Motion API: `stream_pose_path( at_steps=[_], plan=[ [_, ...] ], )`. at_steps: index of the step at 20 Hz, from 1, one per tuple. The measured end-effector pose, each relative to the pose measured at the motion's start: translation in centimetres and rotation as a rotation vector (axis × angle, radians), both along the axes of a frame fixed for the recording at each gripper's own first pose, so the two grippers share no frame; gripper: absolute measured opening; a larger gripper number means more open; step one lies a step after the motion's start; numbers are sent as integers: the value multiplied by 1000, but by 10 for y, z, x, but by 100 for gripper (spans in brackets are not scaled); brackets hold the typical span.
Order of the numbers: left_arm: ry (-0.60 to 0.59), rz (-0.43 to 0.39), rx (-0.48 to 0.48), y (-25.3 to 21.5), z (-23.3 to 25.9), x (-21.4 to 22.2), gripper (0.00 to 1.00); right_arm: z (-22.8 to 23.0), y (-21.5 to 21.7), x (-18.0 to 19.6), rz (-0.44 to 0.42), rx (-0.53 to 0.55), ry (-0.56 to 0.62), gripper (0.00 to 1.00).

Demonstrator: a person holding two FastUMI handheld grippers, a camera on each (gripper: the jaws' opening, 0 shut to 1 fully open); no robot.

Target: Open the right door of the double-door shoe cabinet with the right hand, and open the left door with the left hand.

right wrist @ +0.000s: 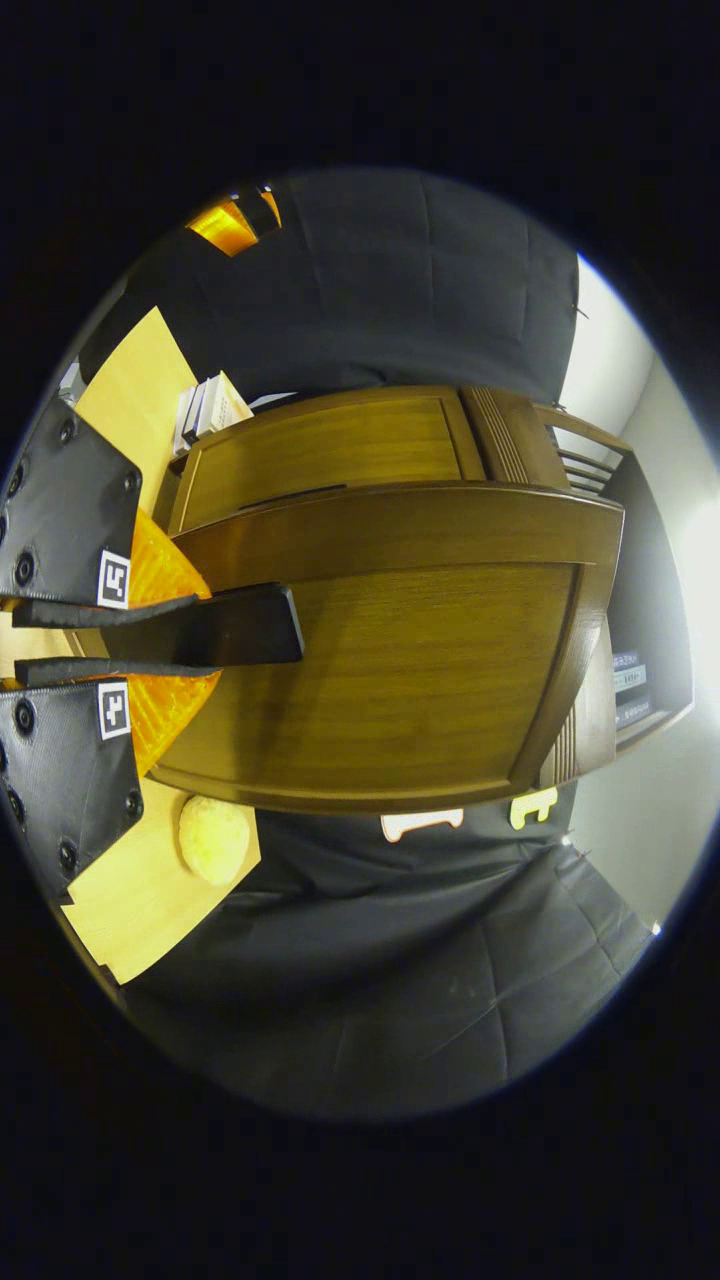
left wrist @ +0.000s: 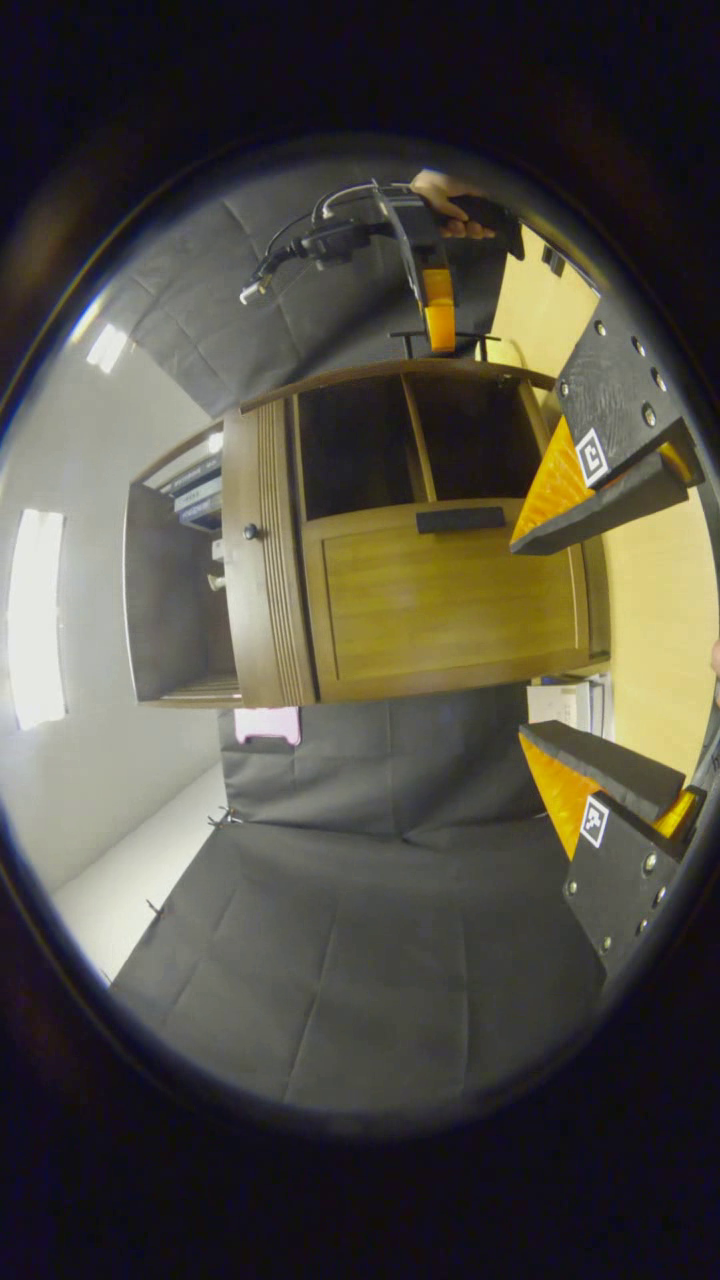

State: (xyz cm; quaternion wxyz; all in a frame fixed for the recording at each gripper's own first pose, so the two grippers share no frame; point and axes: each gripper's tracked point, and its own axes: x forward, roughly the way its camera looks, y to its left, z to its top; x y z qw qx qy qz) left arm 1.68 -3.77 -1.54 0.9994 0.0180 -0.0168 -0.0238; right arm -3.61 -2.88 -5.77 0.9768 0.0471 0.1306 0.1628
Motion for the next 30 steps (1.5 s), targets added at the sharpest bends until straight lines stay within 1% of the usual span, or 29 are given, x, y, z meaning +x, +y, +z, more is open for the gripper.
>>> stream_pose_path(
  at_steps=[1,2,6,7,8,10,11,12,13,16,17,20,21,22,23,25,26,27,30],
  plan=[
    [-1,-7,0,-1,0,1,95,-1,-5,-2,-10,-1,1,16],
    [-1,-12,-1,-3,0,0,95,0,-12,-4,-22,-5,0,12],
    [-1,-35,-11,-11,-3,-5,95,0,-39,-10,-67,-15,7,12],
    [0,-39,-11,-12,-3,-7,95,0,-46,-12,-80,-16,8,16],
    [0,-42,-10,-14,-3,-11,95,-1,-53,-13,-94,-19,9,12],
    [-1,-49,-12,-15,-6,-12,95,-3,-64,-14,-118,-31,16,12],
    [1,-54,-14,-16,-7,-13,95,-4,-71,-15,-127,-40,20,16],
    [1,-60,-16,-18,-6,-16,95,-4,-77,-16,-131,-49,25,16],
    [-3,-67,-13,-21,-4,-18,95,-5,-83,-17,-134,-55,29,12],
    [-16,-81,0,-30,2,-24,95,-6,-103,-16,-173,-60,42,12],
    [-13,-89,0,-37,2,-23,95,-9,-111,-17,-190,-59,53,7],
    [2,-110,-5,-61,2,-17,95,-17,-136,-20,-219,-68,72,8],
    [2,-120,-6,-71,2,-14,95,-19,-144,-18,-226,-72,71,5],
    [4,-124,-4,-80,3,-14,95,-21,-156,-18,-231,-74,72,6],
    [12,-122,3,-89,4,-12,95,-22,-161,-19,-226,-56,83,5],
    [32,-128,-5,-109,2,-11,95,-23,-171,-21,-224,-28,95,0],
    [37,-137,-18,-112,5,-13,95,-21,-180,-24,-234,-39,75,5],
    [45,-129,-22,-117,4,-12,95,-19,-185,-28,-228,-45,56,5],
    [43,-101,-32,-129,12,-10,95,-14,-187,-46,-173,-28,33,5]
  ],
)
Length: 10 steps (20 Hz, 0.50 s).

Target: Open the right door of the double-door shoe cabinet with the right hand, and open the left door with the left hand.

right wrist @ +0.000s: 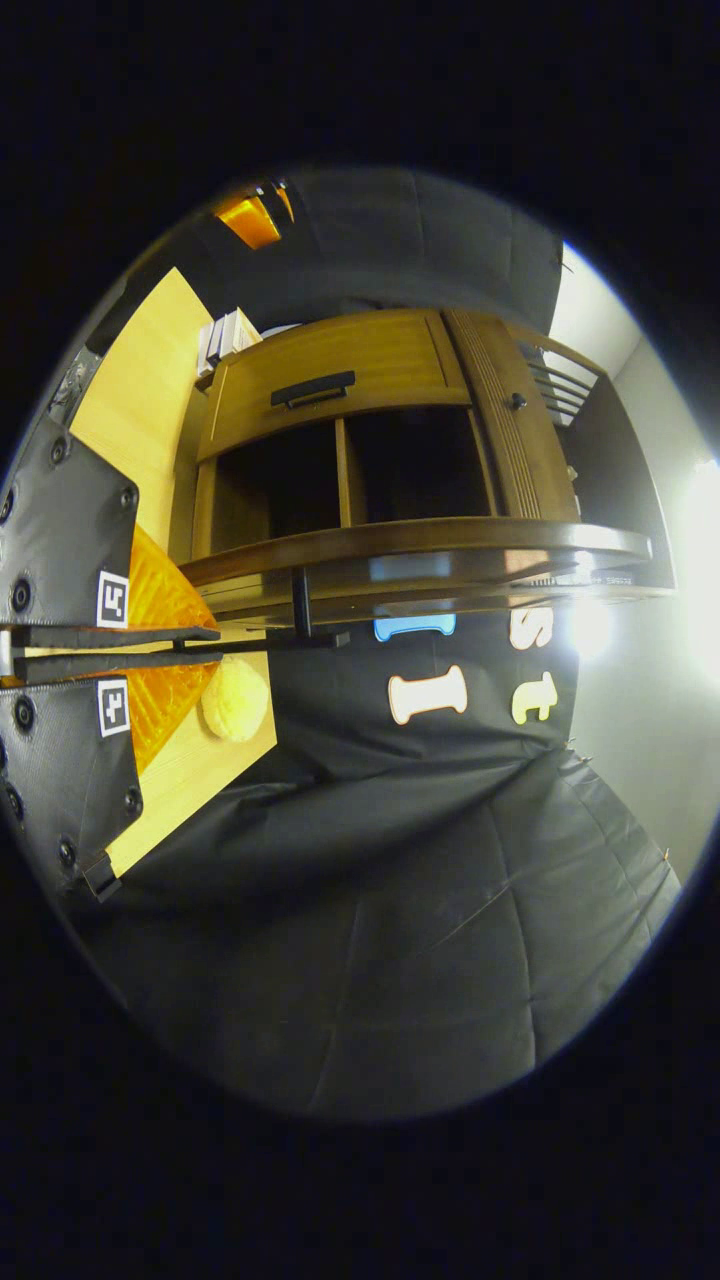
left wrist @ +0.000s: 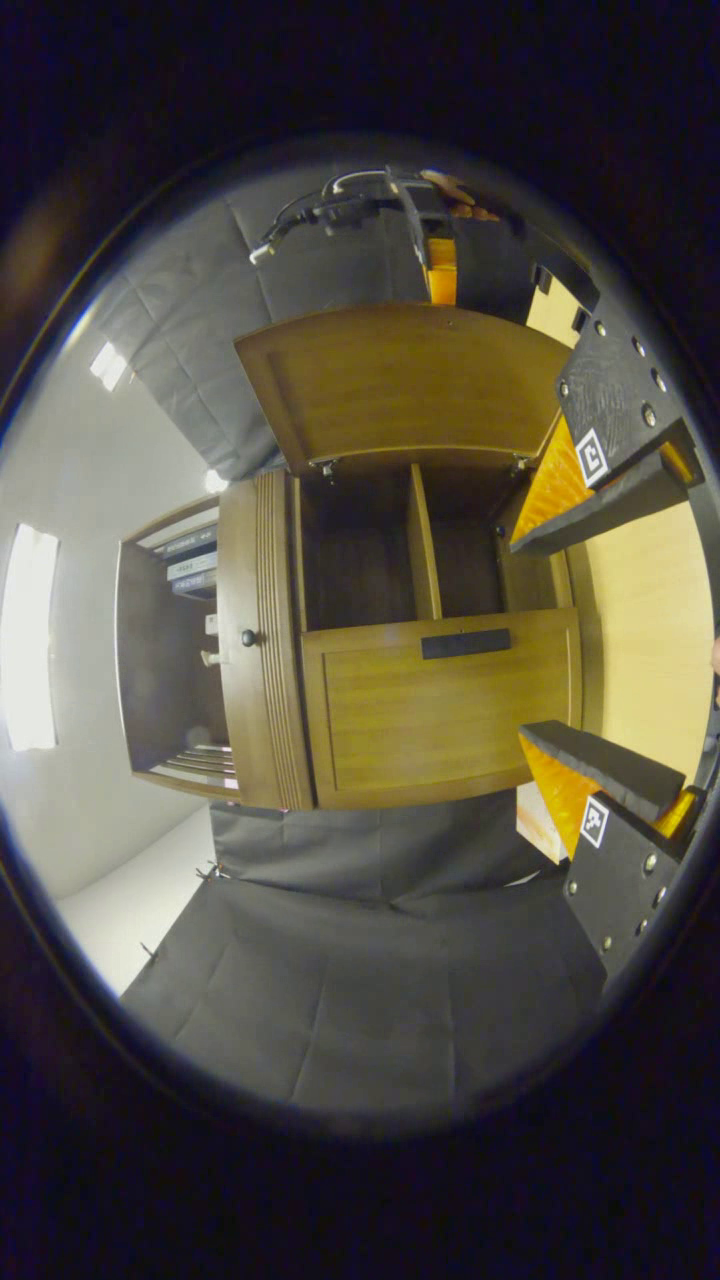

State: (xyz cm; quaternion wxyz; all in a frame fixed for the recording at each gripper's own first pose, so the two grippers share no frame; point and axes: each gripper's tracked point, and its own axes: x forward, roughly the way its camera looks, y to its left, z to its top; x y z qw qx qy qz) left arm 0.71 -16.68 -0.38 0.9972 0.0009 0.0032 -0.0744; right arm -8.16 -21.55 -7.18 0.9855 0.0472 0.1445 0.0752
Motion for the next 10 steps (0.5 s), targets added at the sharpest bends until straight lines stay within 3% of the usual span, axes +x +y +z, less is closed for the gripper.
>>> stream_pose_path(
  at_steps=[1,2,4,10],
  plan=[
    [2,14,3,-3,2,2,95,1,-3,-6,10,3,-4,14],
    [2,29,5,-5,3,2,95,3,-5,-14,26,13,-9,5],
    [-10,46,4,-9,8,11,95,10,-13,-24,40,24,-39,0],
    [17,46,-14,-12,9,51,95,15,-9,-51,82,67,-107,100]
  ],
)
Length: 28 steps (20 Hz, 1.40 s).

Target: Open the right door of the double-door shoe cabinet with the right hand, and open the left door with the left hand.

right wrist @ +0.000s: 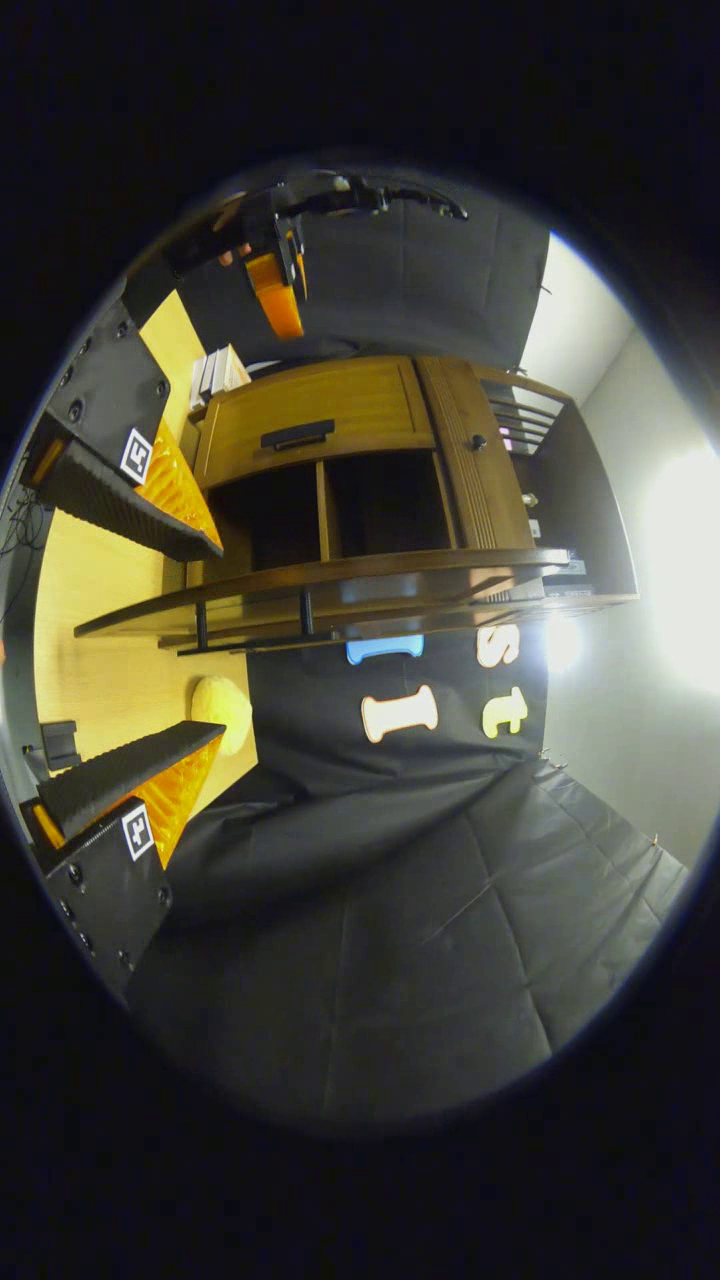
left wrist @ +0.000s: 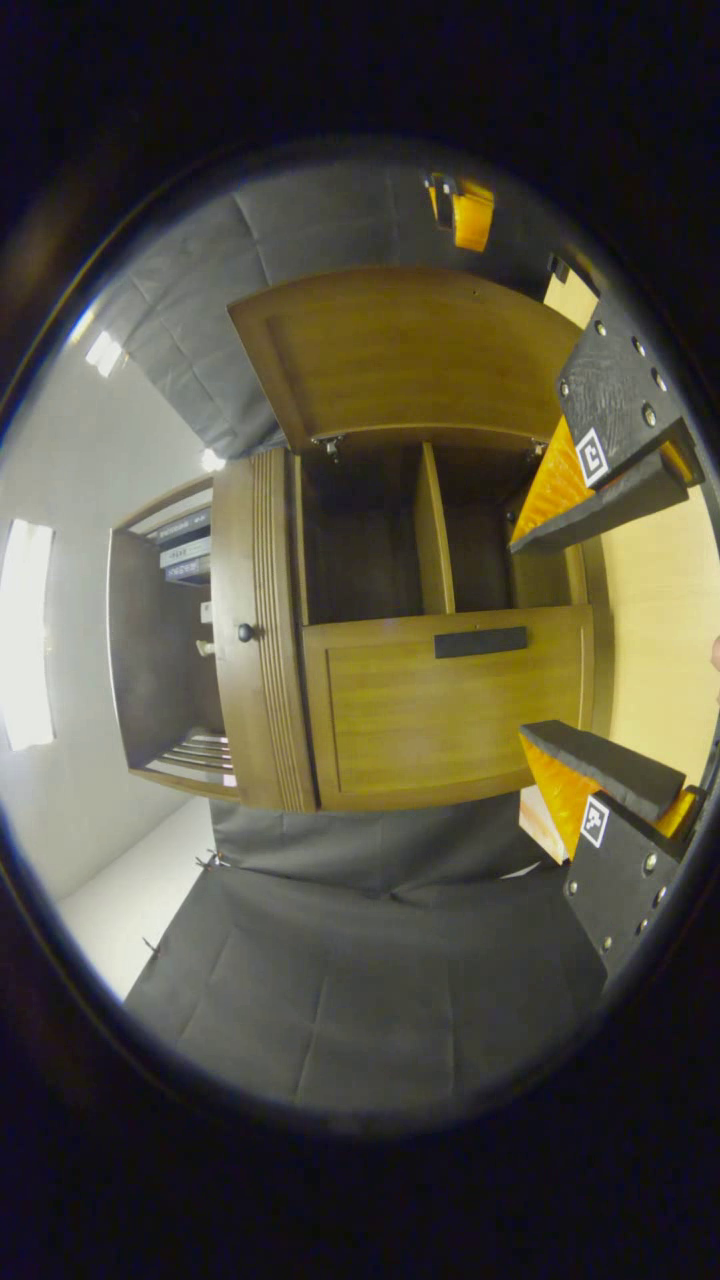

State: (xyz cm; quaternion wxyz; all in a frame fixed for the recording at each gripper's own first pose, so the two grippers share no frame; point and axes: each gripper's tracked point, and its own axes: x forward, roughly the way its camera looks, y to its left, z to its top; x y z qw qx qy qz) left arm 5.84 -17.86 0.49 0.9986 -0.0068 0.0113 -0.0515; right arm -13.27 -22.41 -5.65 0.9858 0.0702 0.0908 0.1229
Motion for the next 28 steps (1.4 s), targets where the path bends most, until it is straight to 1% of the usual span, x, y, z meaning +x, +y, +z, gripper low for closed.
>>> stream_pose_path(
  at_steps=[1,2,4,5,6,7,11,12,13,14,15,16,17,18,19,25,26,27,28],
  plan=[
    [-2,-2,-5,1,2,10,95,-2,-1,-3,1,-15,-9,96],
    [-10,-8,-10,1,4,22,95,-2,-2,-6,-4,-39,-17,98],
    [-16,-21,-16,1,5,47,96,-3,1,-11,-27,-70,-13,98],
    [-18,-30,-19,1,6,60,96,-1,6,-14,-33,-68,-14,98],
    [-23,-35,-24,2,6,74,95,1,12,-15,-36,-65,-20,93],
    [-26,-36,-28,5,6,86,95,2,19,-15,-47,-73,-18,98],
    [-24,-48,-59,15,-1,131,95,6,35,-6,-78,-99,-13,98],
    [-19,-50,-61,18,-5,141,95,6,38,-4,-86,-106,-12,93],
    [-13,-54,-61,19,-9,152,95,7,41,-3,-91,-113,-12,93],
    [-4,-57,-58,19,-15,162,95,6,42,-3,-97,-119,-10,98],
    [6,-59,-54,20,-21,173,95,5,42,-4,-101,-123,-5,98],
    [15,-62,-53,19,-27,183,95,3,48,-1,-101,-120,3,93],
    [23,-67,-56,17,-31,192,96,1,51,0,-104,-114,11,98],
    [30,-72,-57,16,-37,200,94,-1,53,0,-109,-111,19,93],
    [36,-73,-57,16,-41,208,92,-3,54,0,-116,-111,26,98],
    [67,-90,-57,2,-68,248,82,-9,52,0,-147,-144,50,98],
    [65,-92,-51,-2,-67,253,81,-9,53,1,-150,-147,51,93],
    [61,-100,-46,-7,-65,258,79,-9,53,1,-151,-147,52,93],
    [52,-97,-40,-12,-63,262,77,-9,54,2,-153,-147,52,98]
  ],
)
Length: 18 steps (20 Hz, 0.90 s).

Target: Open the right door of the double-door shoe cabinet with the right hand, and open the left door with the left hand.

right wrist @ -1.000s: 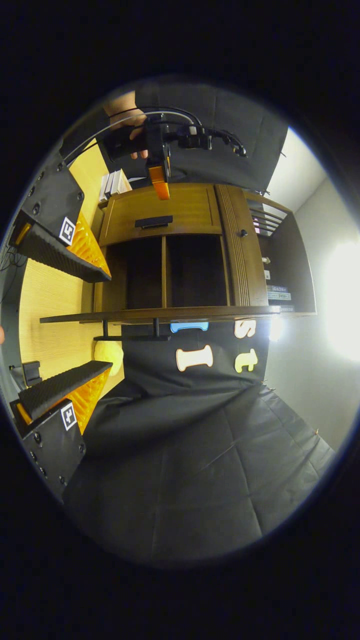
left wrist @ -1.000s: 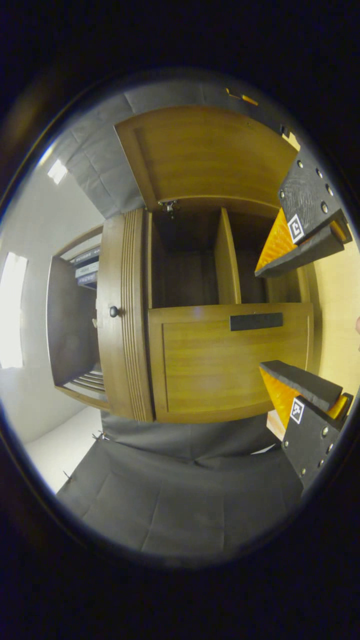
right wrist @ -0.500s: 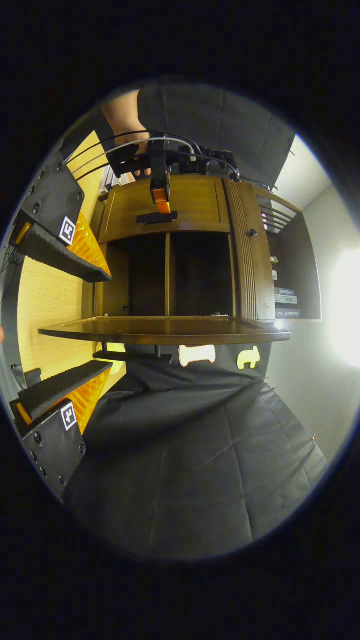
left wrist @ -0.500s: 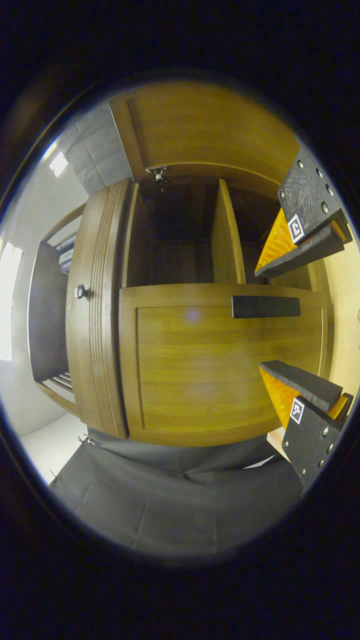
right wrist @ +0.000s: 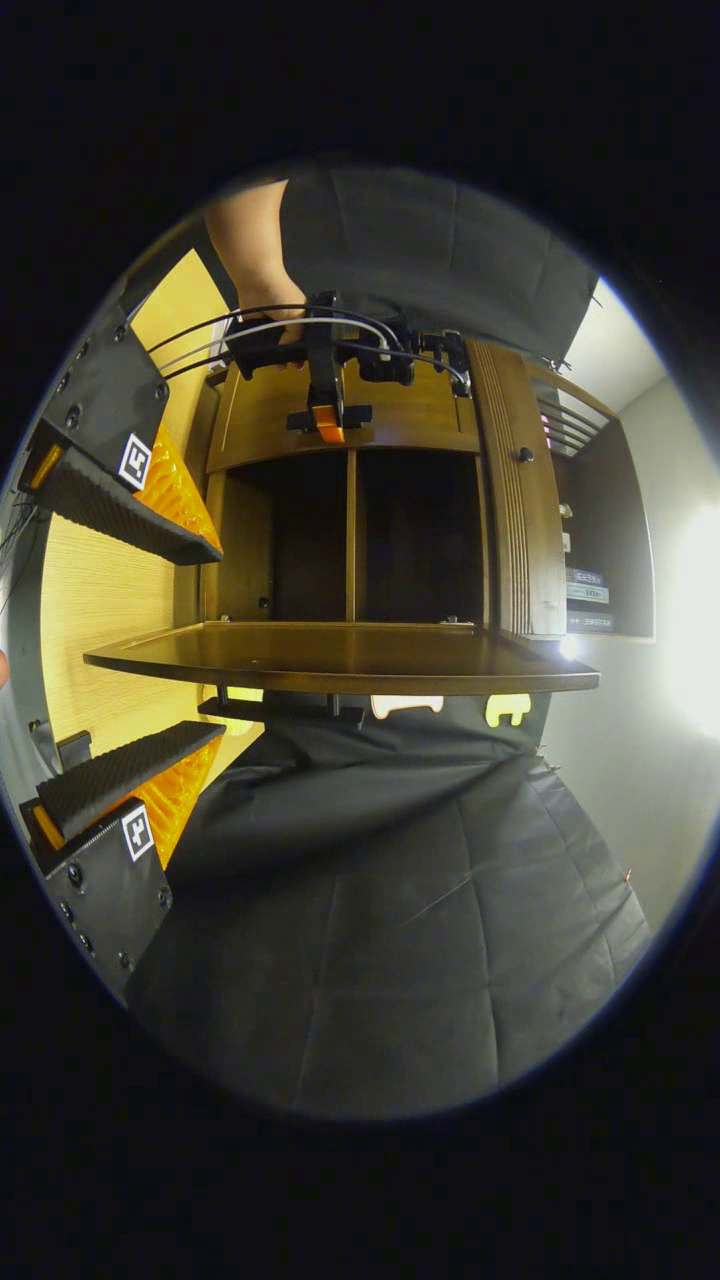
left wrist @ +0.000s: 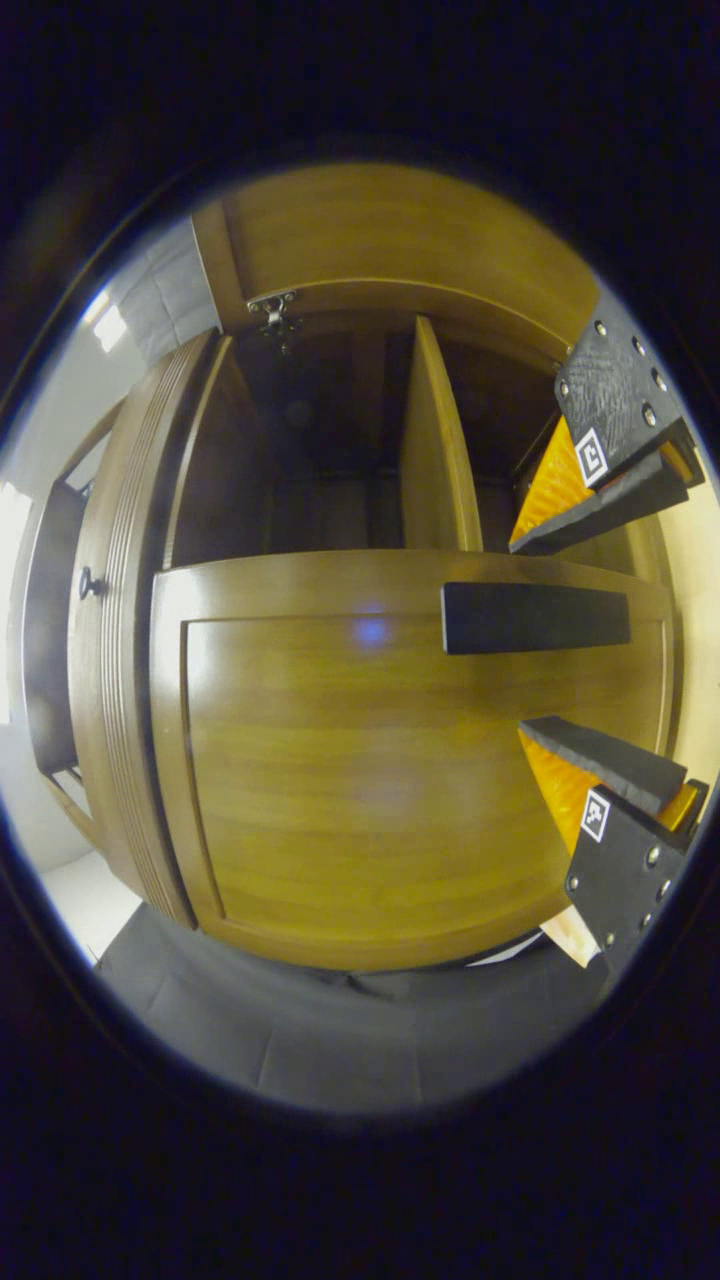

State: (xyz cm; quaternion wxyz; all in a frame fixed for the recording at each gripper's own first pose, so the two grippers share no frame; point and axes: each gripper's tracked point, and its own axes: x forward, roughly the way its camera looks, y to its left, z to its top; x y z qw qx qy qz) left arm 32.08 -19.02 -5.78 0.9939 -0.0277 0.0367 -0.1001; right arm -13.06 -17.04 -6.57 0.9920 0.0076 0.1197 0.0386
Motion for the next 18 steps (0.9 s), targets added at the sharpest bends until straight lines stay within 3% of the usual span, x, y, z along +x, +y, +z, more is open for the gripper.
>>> stream_pose_path(
  at_steps=[2,8,9,10,11,12,14,17,18],
  plan=[
    [0,5,9,-2,3,9,74,2,-1,0,-2,2,-10,98],
    [0,21,7,-3,-3,4,39,3,-4,-2,0,12,-14,93],
    [18,21,-5,-2,-5,5,27,4,-4,-2,1,17,-15,93],
    [26,26,-26,-2,-2,0,25,4,-3,-3,3,20,-18,98],
    [38,27,-36,-3,-5,1,24,5,-4,-4,7,21,-20,93],
    [35,21,-29,0,-2,-5,23,7,-3,-6,12,22,-23,98],
    [29,8,-30,1,2,-14,20,8,-1,-8,27,26,-29,93],
    [33,-5,-28,12,-2,-41,17,10,5,-8,54,30,-36,93],
    [35,-2,-25,15,-1,-48,19,10,8,-9,64,36,-36,98]
  ],
)
